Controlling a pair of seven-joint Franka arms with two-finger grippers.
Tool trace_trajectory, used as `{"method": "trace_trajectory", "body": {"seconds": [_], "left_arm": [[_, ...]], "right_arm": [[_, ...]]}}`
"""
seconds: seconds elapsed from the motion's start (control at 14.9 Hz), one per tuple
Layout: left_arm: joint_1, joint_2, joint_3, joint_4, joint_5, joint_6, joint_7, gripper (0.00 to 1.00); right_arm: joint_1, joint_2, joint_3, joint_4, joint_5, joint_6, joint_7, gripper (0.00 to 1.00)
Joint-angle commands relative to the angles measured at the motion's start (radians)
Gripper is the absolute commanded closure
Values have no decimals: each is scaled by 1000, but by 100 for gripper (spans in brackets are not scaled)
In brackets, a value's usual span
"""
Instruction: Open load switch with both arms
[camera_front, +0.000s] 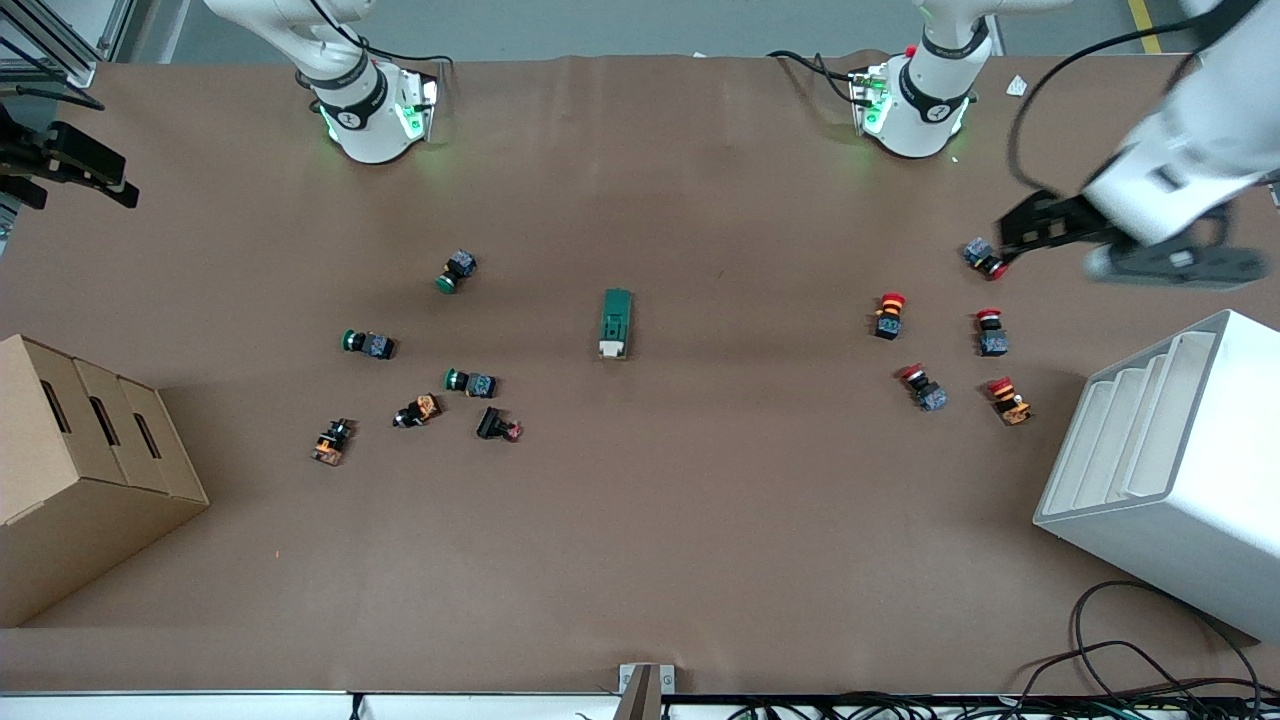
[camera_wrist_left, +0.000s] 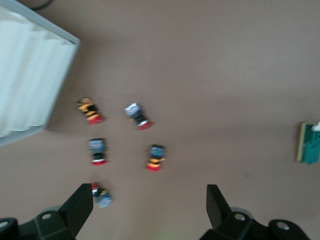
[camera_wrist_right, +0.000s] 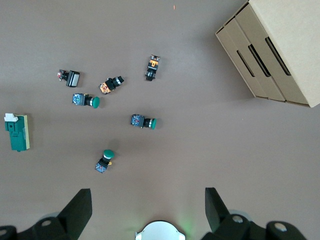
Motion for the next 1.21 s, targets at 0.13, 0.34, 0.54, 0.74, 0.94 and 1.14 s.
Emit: {"method": "trace_trajectory", "body": {"seconds": [0.13,0.34,0.54,0.74,0.94,1.14], "left_arm": [[-19,131,-184,-18,5,149,-321,0],[-141,211,-205,-104,69,361,-576,0],[-267,338,-205,-101,186,464,-800,0],[-384,447,-205,-103,330,611,-1094,0],[-467,526,-206,-104,547,682,-1357,0],[-572,544,-206,-116,647,690,-1526,0]], "right_arm": [[-7,-13,5,-20,6,22,-49,0],[-7,-15,5,-17,6,17,-45,0],[-7,-12,6,-8,5,11,-36,0],[-5,7,6,-8,-1,12,-50,0],[-7,42,6,-8,-8,25,-47,0],[-13,88,5,-8,-9,55,-49,0]]}}
